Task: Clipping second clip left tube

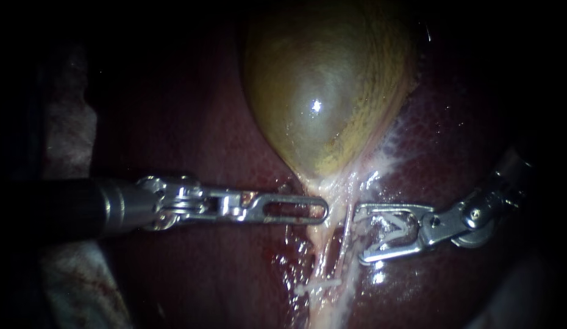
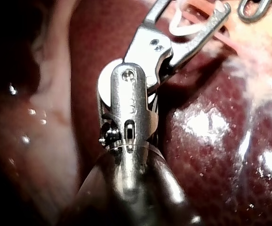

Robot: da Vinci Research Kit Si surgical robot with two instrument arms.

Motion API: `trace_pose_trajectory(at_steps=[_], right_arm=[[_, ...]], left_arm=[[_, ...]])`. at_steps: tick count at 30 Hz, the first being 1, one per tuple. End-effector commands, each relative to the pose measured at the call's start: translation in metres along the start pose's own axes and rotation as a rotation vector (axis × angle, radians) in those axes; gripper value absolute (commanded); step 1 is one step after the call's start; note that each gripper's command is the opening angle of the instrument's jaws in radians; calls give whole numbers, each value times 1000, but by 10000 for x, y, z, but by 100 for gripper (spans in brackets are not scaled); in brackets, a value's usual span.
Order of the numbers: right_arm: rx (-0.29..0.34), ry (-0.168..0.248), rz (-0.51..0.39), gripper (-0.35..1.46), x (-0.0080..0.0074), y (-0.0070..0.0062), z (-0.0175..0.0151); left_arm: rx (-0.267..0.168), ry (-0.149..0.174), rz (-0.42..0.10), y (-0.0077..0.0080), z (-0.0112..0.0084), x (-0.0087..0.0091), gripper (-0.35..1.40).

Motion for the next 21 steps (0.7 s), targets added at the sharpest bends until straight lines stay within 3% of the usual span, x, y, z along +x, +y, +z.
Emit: trace_pose_trajectory(at_steps=[1, 15, 21], right_arm=[[0, 0, 0, 54, 0, 0, 0], [-1, 0, 0, 54, 0, 0, 1], [-2, 3, 1, 55, 0, -2, 4]], left_arm=[[0, 0, 0, 0, 0, 0, -35], [1, 0, -1, 2, -1, -1, -35], [1, -2, -7, 12, -10, -1, -35]])
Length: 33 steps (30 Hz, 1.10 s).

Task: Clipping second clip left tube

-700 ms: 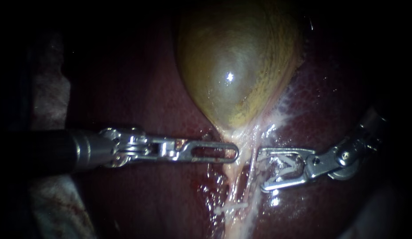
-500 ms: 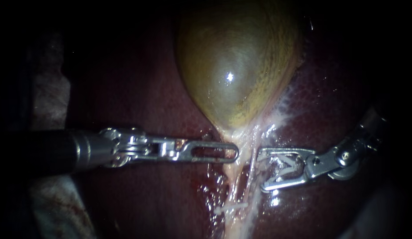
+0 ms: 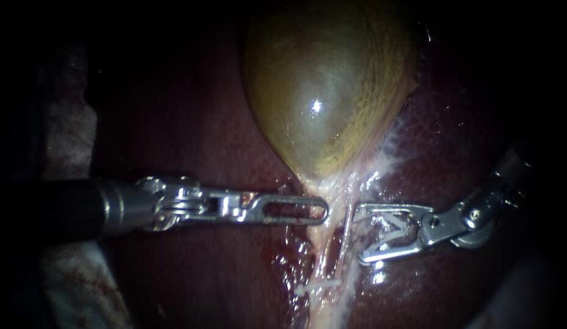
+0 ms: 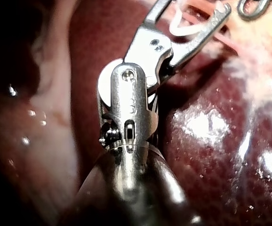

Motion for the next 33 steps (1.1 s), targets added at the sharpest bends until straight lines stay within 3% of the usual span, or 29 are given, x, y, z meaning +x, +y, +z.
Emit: trace_pose_trajectory(at_steps=[1, 14, 24, 33], right_arm=[[-1, 0, 0, 55, 0, -1, 1], [-13, 19, 3, 58, -6, -14, 24], [-16, -1, 29, 58, -22, -13, 34], [-11, -31, 81, 57, -52, -11, 50]], left_arm=[[-1, -2, -3, 4, -2, -1, -35], [-3, -10, 2, 38, -22, 1, -35], [-2, -9, 6, 41, -23, 0, -35], [-2, -9, 6, 41, -23, 0, -35]])
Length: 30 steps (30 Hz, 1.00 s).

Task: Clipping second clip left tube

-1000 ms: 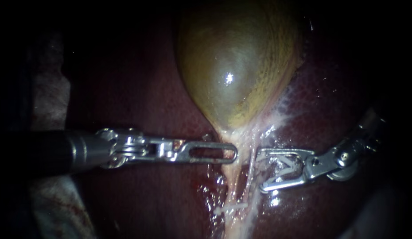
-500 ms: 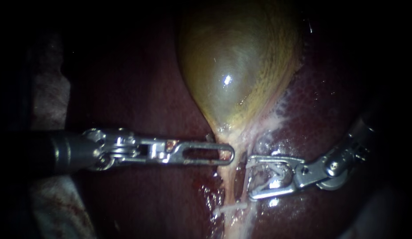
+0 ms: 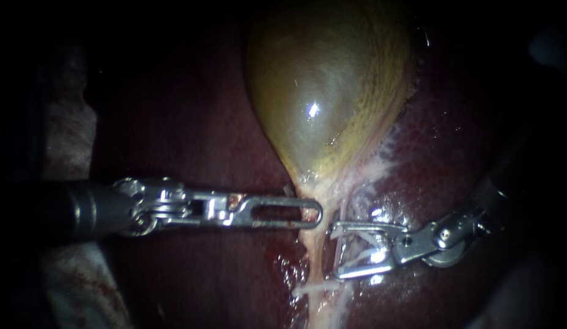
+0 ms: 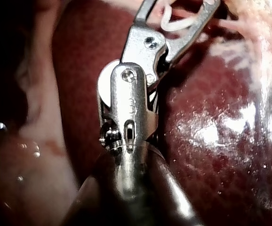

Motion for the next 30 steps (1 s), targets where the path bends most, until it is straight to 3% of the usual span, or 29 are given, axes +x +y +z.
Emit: trace_pose_trajectory(at_steps=[1, 9, 30], right_arm=[[4, -2, 6, 57, -2, 0, 2], [26, -17, 54, 53, -13, -6, 12], [17, -14, 68, 54, -27, 4, 32]], left_arm=[[0, 0, 0, 0, 0, 0, -35], [0, 0, 0, 0, 0, 0, -35], [1, 1, 0, 1, 1, -1, -35]])
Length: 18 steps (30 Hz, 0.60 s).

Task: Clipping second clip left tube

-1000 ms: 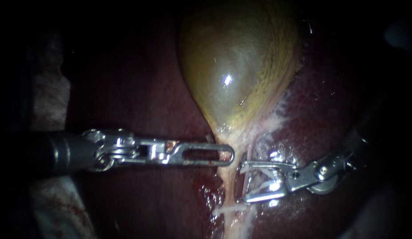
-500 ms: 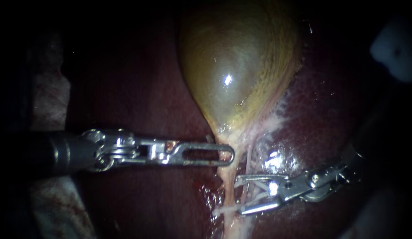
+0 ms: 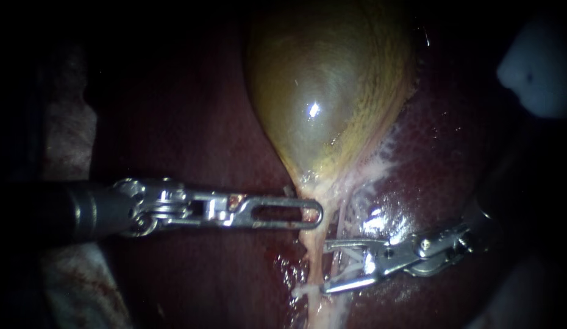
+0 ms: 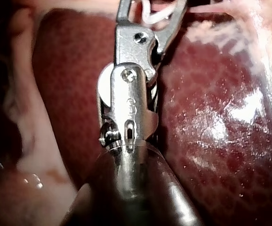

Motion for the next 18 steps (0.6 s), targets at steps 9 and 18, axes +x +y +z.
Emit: trace_pose_trajectory(at_steps=[9, 18], right_arm=[[17, -1, 33, 51, -7, -1, 16], [19, 1, 49, 49, -10, -1, 26]], left_arm=[[0, 0, 0, 0, 0, 0, -35], [0, 0, 0, 0, 0, 0, -35]])
